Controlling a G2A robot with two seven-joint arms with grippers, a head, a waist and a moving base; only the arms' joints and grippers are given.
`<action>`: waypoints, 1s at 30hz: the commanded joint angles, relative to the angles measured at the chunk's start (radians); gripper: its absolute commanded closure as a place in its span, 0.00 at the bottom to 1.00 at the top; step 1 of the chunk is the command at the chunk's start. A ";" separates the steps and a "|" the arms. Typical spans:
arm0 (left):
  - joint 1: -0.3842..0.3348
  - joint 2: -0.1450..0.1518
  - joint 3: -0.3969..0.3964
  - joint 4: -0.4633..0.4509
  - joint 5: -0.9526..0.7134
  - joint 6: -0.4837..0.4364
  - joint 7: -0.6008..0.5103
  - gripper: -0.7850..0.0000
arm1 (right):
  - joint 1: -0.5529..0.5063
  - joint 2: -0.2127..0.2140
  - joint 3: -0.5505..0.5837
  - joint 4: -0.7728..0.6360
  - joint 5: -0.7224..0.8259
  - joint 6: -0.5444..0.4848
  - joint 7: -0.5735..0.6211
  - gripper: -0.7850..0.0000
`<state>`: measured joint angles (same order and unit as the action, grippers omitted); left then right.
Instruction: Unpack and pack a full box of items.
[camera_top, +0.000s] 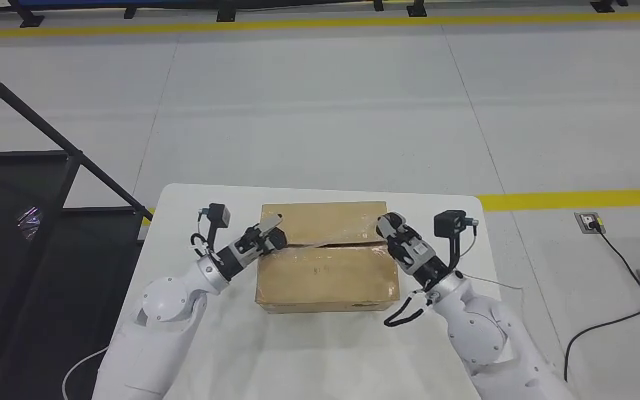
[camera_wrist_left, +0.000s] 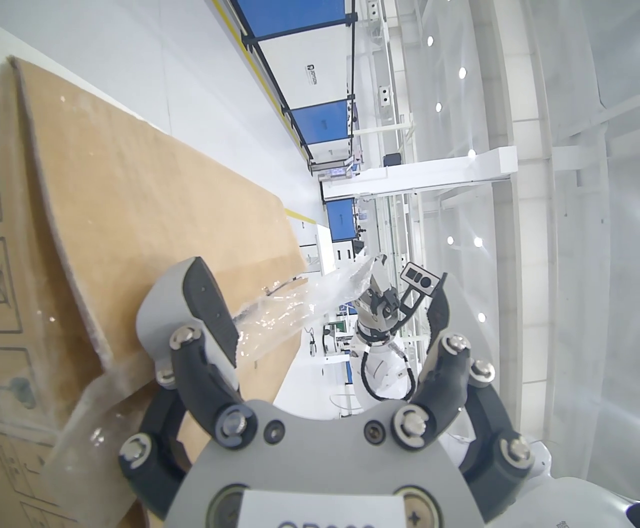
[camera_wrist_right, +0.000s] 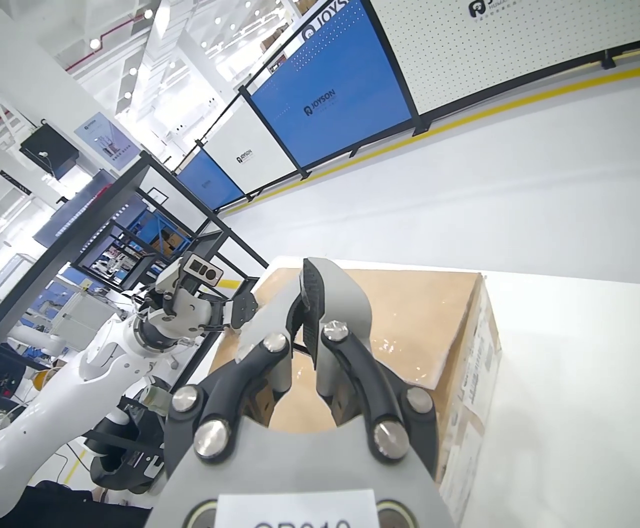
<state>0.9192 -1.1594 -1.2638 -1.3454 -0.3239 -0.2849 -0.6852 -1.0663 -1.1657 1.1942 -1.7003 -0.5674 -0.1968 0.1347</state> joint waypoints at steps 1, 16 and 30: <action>0.003 0.000 0.001 -0.011 0.001 -0.001 -0.002 0.00 | -0.003 -0.001 0.004 0.000 0.001 -0.003 0.006 1.00; -0.014 -0.012 0.048 -0.033 0.024 0.023 0.017 0.00 | -0.020 -0.007 0.026 0.012 -0.029 -0.003 0.001 1.00; -0.051 -0.027 0.089 0.024 0.037 0.026 0.027 0.00 | -0.016 -0.017 0.023 0.043 -0.049 0.025 0.028 1.00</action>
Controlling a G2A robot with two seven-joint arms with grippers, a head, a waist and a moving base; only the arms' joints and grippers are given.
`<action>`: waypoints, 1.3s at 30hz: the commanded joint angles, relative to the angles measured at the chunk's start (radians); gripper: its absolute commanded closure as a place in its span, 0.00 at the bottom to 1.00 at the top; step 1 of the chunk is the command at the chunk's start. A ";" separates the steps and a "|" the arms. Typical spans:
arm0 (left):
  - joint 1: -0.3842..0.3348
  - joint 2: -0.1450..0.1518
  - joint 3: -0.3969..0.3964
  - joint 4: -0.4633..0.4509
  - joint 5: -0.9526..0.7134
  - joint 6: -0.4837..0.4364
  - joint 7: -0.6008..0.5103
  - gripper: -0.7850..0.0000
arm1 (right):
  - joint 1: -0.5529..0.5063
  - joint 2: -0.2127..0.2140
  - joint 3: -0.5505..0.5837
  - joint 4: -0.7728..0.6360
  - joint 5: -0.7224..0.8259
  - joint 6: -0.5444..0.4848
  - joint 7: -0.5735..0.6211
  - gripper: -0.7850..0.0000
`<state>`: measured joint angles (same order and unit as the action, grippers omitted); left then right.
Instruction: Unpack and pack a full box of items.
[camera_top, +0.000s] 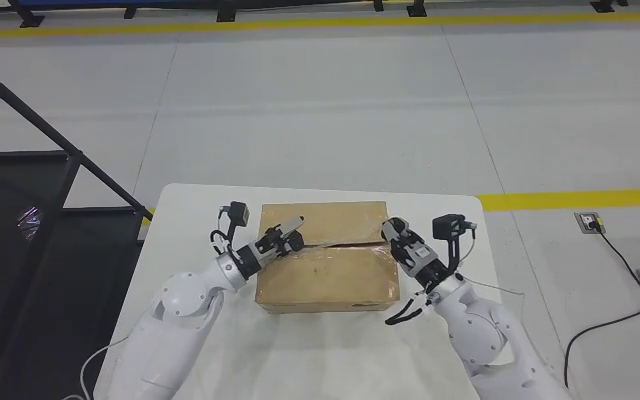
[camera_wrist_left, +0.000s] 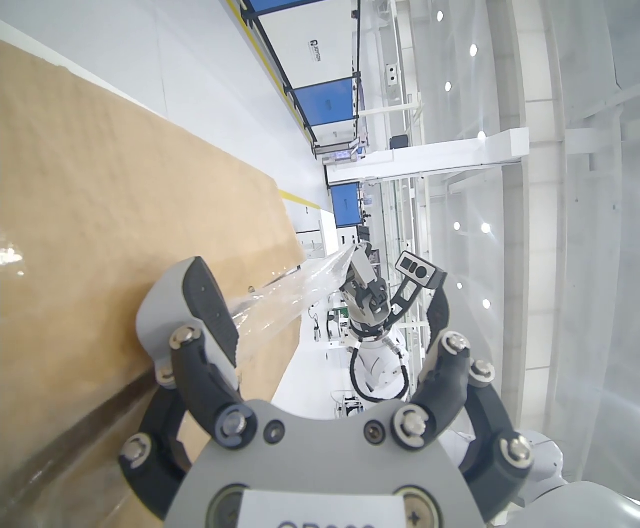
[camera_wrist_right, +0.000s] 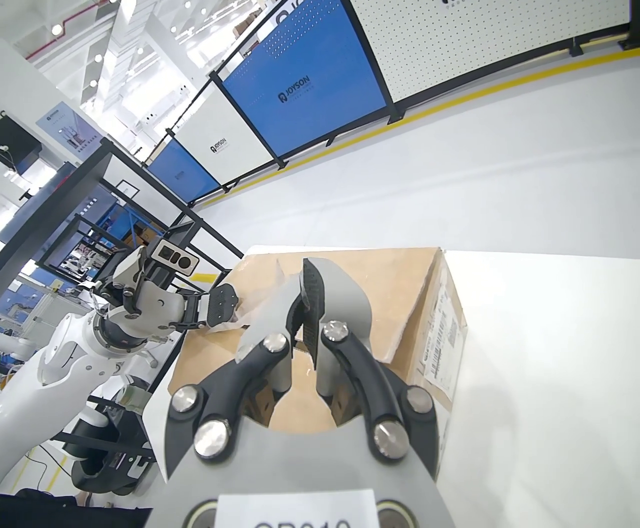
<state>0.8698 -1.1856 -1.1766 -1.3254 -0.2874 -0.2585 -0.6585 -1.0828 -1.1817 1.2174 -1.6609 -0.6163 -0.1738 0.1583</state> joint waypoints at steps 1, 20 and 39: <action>-0.003 -0.002 0.003 0.009 0.001 0.000 0.000 0.00 | 0.002 -0.001 0.000 0.008 0.000 0.006 0.009 1.00; -0.008 -0.009 0.008 0.040 0.006 -0.003 -0.007 0.00 | -0.002 -0.009 0.043 0.046 0.067 0.033 0.064 0.56; 0.010 -0.011 -0.008 0.032 0.001 -0.015 -0.013 0.00 | 0.160 -0.035 -0.017 0.051 0.484 0.072 0.339 0.96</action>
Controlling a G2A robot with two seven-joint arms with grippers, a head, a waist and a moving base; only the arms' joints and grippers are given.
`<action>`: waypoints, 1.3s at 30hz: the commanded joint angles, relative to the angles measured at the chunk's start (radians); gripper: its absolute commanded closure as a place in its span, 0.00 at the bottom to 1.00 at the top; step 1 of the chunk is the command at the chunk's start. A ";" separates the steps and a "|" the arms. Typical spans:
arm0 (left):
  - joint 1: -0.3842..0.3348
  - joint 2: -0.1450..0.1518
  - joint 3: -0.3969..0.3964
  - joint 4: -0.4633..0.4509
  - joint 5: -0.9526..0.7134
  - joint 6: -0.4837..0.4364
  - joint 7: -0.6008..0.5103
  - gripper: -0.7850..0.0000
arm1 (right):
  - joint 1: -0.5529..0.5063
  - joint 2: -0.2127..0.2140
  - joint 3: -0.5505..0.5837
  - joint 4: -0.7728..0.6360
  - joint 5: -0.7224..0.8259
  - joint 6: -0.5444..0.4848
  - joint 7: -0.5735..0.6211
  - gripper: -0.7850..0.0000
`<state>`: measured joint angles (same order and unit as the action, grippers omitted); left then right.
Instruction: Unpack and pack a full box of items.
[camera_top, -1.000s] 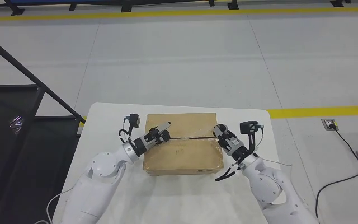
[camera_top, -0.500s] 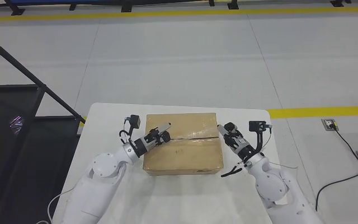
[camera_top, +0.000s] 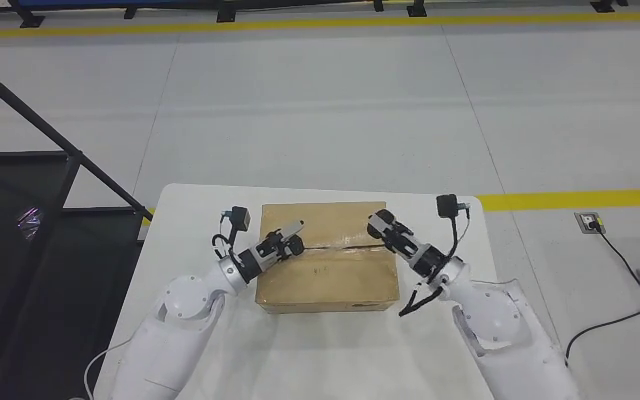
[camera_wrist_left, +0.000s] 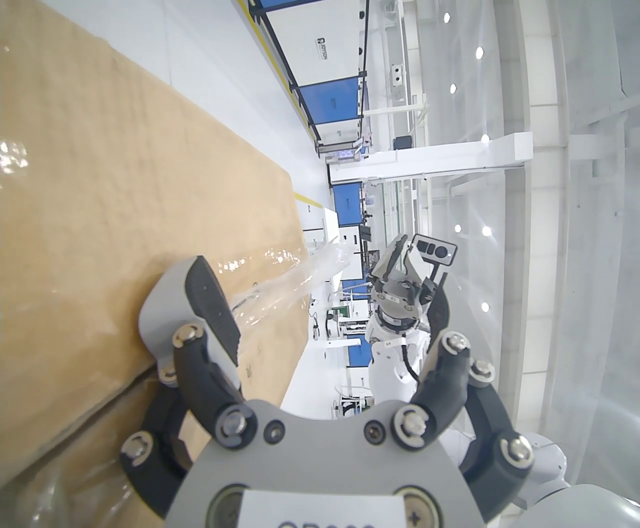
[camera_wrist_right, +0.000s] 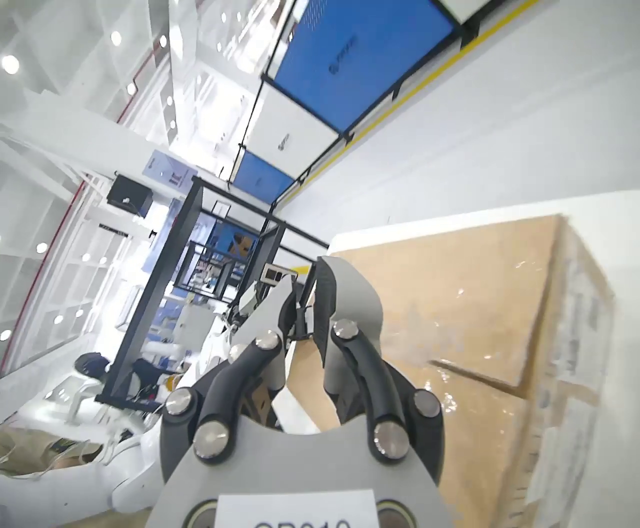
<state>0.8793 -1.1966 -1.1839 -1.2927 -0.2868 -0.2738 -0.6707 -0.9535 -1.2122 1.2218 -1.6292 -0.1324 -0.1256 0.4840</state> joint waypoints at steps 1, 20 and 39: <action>0.001 0.000 -0.002 -0.001 -0.001 0.000 0.000 0.00 | 0.059 -0.009 -0.046 0.039 -0.001 0.049 0.033 1.00; 0.002 -0.003 -0.011 -0.003 -0.010 -0.001 -0.018 0.00 | 0.256 -0.041 -0.211 0.195 -0.129 0.406 0.260 1.00; -0.001 -0.004 -0.023 -0.002 -0.015 -0.003 -0.026 0.00 | 0.133 0.006 0.002 0.069 -0.150 0.619 0.312 1.00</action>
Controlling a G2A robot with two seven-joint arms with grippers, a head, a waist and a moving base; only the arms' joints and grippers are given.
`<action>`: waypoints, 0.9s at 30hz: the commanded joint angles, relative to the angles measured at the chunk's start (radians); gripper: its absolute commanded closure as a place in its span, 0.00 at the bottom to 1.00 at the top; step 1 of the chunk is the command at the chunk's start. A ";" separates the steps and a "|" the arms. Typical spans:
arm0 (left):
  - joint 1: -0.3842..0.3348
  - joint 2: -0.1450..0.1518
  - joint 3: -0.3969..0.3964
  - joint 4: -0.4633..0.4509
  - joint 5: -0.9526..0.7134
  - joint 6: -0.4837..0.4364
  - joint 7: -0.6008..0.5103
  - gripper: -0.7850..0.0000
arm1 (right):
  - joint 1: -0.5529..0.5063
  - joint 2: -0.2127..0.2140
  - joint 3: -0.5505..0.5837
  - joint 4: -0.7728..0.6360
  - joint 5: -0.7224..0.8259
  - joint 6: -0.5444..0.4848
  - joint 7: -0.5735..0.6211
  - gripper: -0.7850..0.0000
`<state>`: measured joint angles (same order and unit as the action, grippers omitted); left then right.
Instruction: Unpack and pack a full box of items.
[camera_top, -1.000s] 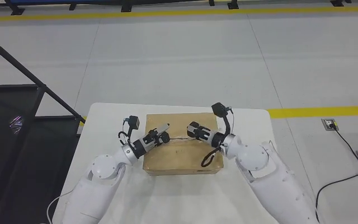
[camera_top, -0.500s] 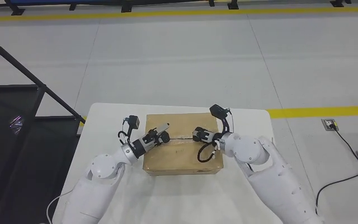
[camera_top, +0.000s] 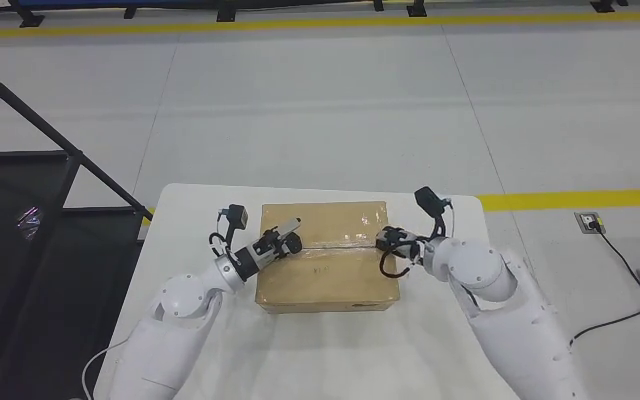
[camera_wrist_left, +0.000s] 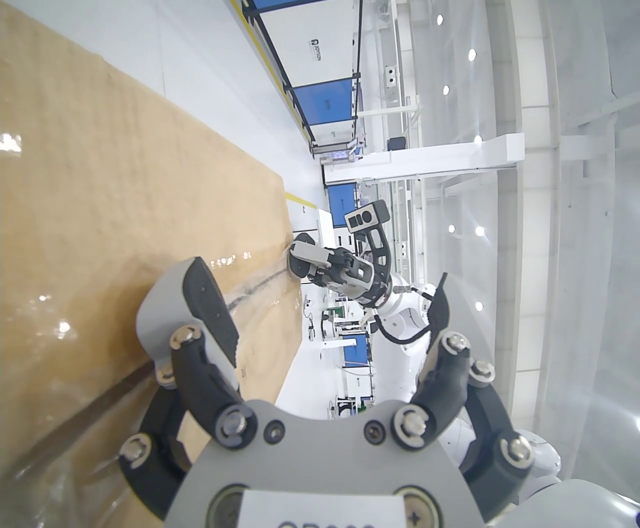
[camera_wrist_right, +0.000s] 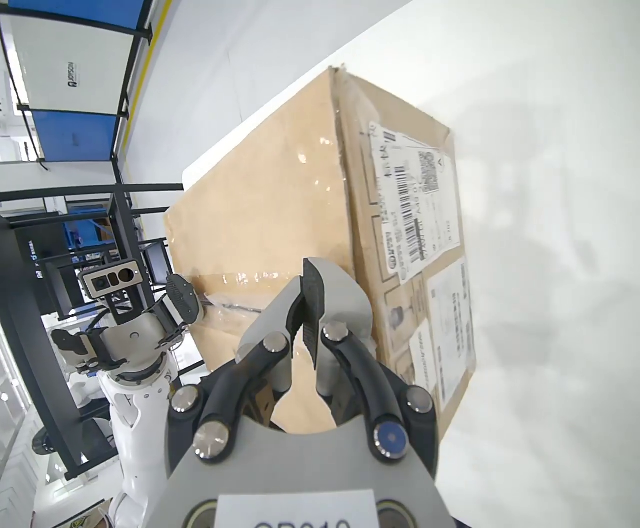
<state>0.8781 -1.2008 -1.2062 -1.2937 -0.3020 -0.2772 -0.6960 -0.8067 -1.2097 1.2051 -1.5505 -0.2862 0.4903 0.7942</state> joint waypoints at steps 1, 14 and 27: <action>0.000 0.000 -0.001 -0.002 0.001 0.000 -0.002 0.00 | -0.024 0.007 0.033 -0.019 0.004 0.006 -0.002 1.00; 0.046 0.014 -0.068 -0.007 -0.006 -0.018 -0.017 0.00 | -0.109 0.008 0.086 -0.123 0.181 -0.218 -0.048 1.00; 0.116 0.033 -0.154 -0.046 -0.034 -0.035 -0.031 0.00 | 0.166 -0.057 -0.214 0.221 0.174 -0.147 0.034 1.00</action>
<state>0.9882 -1.1687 -1.3545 -1.3365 -0.3321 -0.3100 -0.7248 -0.6505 -1.2626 1.0036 -1.3423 -0.1149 0.3470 0.8322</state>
